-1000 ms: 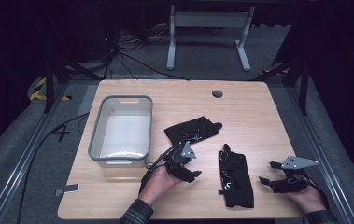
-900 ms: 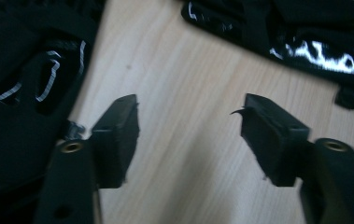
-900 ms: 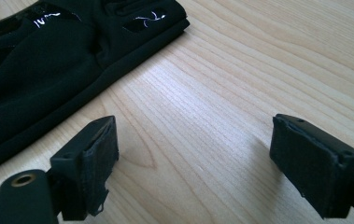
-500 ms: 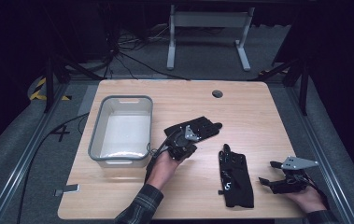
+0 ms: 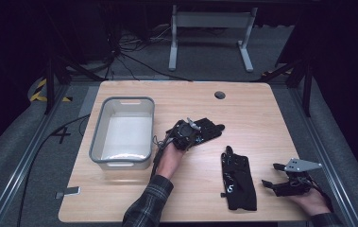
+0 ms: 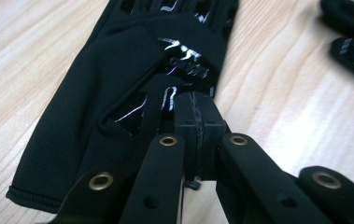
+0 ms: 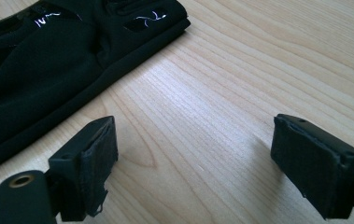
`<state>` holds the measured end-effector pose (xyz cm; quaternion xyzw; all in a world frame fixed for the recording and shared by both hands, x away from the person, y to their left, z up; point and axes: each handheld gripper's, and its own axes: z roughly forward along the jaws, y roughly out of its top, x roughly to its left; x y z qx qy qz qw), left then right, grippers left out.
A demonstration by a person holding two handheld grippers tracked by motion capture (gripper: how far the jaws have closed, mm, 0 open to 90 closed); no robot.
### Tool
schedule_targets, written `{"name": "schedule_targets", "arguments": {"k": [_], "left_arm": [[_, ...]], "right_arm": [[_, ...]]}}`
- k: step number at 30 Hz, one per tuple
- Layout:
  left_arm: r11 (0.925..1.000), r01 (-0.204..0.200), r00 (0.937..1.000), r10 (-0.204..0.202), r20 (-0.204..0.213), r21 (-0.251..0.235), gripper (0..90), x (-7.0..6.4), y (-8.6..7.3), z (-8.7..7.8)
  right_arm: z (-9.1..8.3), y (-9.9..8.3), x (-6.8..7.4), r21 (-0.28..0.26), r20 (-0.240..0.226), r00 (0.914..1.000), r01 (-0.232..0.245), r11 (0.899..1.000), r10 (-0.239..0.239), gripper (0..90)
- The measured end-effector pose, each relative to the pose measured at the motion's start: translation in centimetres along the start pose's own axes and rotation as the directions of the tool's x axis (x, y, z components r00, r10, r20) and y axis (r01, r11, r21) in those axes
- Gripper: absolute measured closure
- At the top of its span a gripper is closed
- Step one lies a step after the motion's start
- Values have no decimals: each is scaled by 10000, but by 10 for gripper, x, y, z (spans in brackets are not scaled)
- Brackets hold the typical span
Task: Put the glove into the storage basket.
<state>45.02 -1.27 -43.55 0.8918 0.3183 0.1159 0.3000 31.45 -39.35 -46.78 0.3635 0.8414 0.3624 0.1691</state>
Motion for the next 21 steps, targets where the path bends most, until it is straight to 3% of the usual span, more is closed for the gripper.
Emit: {"name": "schedule_targets", "arguments": {"k": [6,10,21], "left_arm": [[9995,285,9996,-285,20,169,898,3,-3,12],[9995,230,9994,-235,235,236,898,-2,-2,12],[9993,-319,9923,295,1204,183,898,-36,9,20]], "right_arm": [[0,0,0,3,0,10000,3,10000,-3,155],[0,0,0,-2,3,10000,4,10000,-4,155],[0,0,0,1,1,10000,1,10000,-1,155]]}}
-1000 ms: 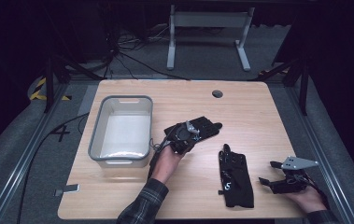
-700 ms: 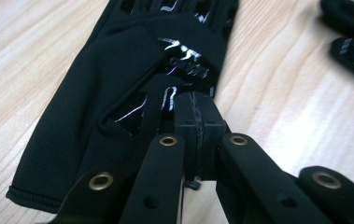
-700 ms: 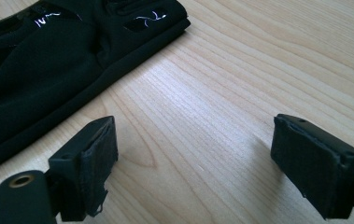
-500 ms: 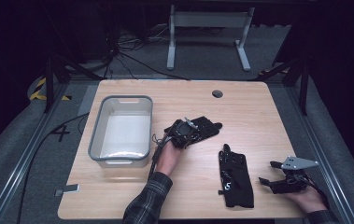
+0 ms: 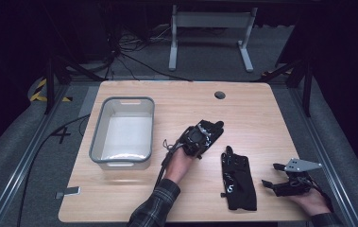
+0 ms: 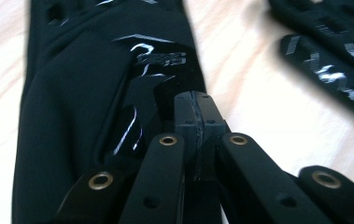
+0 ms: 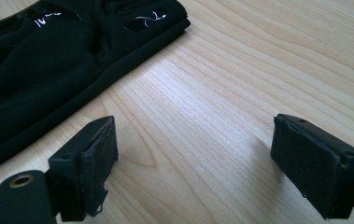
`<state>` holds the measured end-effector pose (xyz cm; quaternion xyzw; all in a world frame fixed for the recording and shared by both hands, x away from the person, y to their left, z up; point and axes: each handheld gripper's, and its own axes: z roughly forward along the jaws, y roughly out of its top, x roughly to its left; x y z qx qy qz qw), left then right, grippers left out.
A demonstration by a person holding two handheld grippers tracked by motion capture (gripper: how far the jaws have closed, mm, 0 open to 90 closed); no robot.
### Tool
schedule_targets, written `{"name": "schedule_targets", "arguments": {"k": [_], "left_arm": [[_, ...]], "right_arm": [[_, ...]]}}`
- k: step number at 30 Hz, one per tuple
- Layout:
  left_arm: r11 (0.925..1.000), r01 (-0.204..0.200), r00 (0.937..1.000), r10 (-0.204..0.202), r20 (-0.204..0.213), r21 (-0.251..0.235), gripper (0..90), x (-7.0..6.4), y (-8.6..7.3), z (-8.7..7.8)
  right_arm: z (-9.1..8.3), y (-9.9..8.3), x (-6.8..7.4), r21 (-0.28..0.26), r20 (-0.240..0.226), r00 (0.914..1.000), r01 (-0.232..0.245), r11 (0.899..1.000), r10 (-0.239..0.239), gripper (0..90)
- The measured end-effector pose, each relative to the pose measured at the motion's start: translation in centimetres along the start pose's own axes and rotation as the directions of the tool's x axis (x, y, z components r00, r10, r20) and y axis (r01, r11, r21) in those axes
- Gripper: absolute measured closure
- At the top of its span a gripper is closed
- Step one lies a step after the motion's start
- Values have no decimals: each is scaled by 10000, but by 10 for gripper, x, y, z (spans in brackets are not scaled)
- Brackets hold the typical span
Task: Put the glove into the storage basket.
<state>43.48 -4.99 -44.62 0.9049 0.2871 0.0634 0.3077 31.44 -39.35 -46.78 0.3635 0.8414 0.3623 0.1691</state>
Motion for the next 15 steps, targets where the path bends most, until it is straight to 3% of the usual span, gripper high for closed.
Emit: {"name": "schedule_targets", "arguments": {"k": [3,7,9,15], "left_arm": [[9997,-231,9995,231,208,11,898,-10,6,5],[9994,-347,9982,349,479,-49,898,-14,9,8],[9987,-472,9980,478,404,-168,897,-14,10,4],[9979,25,9999,-19,99,-648,898,-1,5,-14]], "right_arm": [[0,0,0,0,1,10000,-2,10000,2,155],[0,0,0,-1,1,10000,-2,10000,2,155],[0,0,0,2,-2,10000,0,10000,0,155],[0,0,0,1,-2,10000,-2,10000,2,154]]}}
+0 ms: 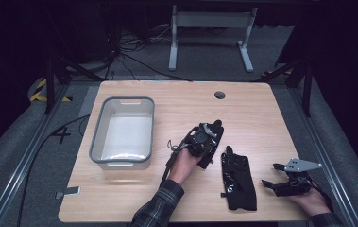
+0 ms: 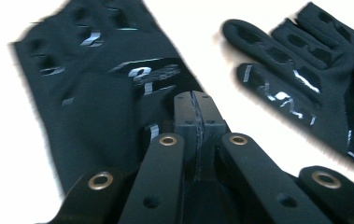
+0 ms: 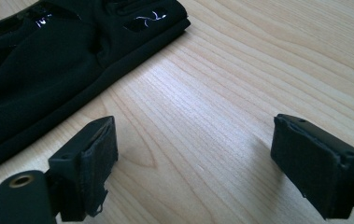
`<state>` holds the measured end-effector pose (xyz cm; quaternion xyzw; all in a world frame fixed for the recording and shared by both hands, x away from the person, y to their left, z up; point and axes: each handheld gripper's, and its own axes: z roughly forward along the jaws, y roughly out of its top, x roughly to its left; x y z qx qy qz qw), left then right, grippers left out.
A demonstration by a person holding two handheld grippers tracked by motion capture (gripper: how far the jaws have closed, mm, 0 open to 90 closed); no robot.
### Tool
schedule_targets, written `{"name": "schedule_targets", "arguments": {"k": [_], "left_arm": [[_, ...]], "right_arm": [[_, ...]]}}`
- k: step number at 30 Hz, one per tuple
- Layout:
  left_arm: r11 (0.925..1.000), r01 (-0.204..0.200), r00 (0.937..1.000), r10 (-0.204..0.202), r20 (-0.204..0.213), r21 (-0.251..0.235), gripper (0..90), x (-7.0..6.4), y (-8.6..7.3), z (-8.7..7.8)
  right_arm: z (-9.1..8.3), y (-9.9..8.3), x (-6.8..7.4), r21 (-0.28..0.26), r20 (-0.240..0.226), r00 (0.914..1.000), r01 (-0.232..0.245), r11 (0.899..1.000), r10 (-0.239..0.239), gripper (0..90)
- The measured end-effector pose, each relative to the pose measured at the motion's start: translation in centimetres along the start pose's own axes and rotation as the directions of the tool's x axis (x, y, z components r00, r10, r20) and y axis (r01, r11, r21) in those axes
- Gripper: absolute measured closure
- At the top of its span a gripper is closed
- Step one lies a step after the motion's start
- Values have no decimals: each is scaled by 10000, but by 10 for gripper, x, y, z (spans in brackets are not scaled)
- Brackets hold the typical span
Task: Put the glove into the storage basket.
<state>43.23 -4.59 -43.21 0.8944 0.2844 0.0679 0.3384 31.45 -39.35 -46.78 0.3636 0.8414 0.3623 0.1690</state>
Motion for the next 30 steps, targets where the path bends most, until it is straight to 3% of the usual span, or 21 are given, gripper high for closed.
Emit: {"name": "schedule_targets", "arguments": {"k": [4,9,12,18,30], "left_arm": [[9993,344,9990,-348,-296,-159,898,16,-4,-10],[9978,630,9968,-639,-484,-179,898,33,-2,-10],[9982,586,9974,-591,-407,-142,898,35,0,-4],[9976,551,9976,-532,-446,424,898,35,-4,14],[9959,700,9960,-666,-599,578,898,22,-21,3]], "right_arm": [[0,0,0,3,-1,10000,6,10000,-6,154],[0,0,0,8,7,10000,10,10000,-10,154],[0,0,0,6,7,10000,2,10000,-2,154],[0,0,0,3,9,10000,8,10000,-8,153],[0,0,0,11,8,10000,16,10000,-16,153]]}}
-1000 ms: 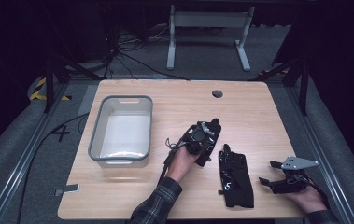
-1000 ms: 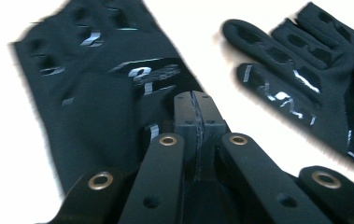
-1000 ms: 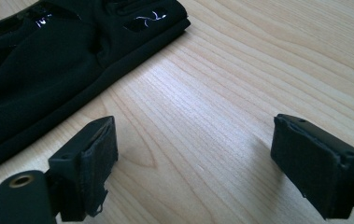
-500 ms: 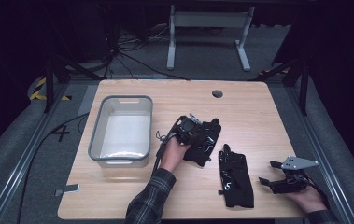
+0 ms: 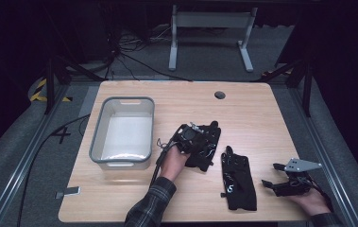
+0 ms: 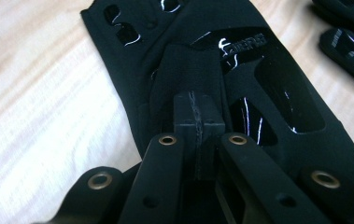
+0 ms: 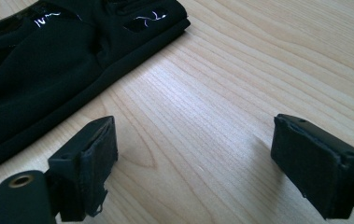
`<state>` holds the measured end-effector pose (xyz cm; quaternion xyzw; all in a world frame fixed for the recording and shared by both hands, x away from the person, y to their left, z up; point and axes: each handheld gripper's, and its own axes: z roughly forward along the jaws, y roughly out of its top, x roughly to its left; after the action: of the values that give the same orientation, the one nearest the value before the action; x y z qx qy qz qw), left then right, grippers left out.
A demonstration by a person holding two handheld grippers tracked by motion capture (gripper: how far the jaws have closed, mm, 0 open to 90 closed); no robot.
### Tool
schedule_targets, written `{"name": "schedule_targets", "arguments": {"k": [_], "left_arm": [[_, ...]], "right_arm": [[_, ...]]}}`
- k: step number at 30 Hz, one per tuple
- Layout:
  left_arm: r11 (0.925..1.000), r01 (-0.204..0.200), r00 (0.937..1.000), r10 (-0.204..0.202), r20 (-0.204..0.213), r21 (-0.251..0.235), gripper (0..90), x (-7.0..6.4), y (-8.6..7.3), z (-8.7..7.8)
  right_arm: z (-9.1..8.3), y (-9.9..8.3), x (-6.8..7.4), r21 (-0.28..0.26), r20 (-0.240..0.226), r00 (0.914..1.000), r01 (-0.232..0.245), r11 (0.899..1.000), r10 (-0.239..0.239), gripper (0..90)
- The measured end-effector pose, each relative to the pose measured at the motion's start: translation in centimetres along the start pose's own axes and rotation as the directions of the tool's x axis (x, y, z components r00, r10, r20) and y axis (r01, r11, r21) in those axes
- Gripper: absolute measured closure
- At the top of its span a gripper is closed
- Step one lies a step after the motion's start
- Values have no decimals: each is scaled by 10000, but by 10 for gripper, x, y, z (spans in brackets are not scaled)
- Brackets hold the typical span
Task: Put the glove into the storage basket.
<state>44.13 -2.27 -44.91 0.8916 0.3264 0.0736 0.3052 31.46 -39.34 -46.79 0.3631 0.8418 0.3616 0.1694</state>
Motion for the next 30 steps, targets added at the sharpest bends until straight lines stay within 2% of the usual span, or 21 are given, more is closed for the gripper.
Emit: {"name": "schedule_targets", "arguments": {"k": [5,7,10,14,20,24,30], "left_arm": [[9995,-200,9998,201,-58,256,899,-11,-8,-7],[9991,-266,9996,267,-19,316,898,-14,-12,-10],[9990,-317,9995,315,74,316,899,-19,-18,-14],[9981,-469,9988,462,183,401,898,-25,-24,-18],[9980,-494,9982,480,366,382,898,-29,-31,-22],[9978,-556,9971,536,544,357,898,-32,-36,-25],[9972,-698,9953,678,694,271,899,-38,-44,-29]], "right_arm": [[0,1,0,-17,-84,9999,100,9999,-100,192],[-2,3,-1,28,-119,9999,82,10000,-81,244],[-7,7,1,-190,-231,9997,88,9998,-92,348],[-10,16,8,-395,-657,9974,276,9988,-302,480],[-1,33,32,-486,-1645,9821,853,9952,-922,650],[13,41,42,-341,-2186,9696,1049,9939,-1098,716],[27,47,47,-125,-2413,9638,1136,9934,-1132,807]]}}
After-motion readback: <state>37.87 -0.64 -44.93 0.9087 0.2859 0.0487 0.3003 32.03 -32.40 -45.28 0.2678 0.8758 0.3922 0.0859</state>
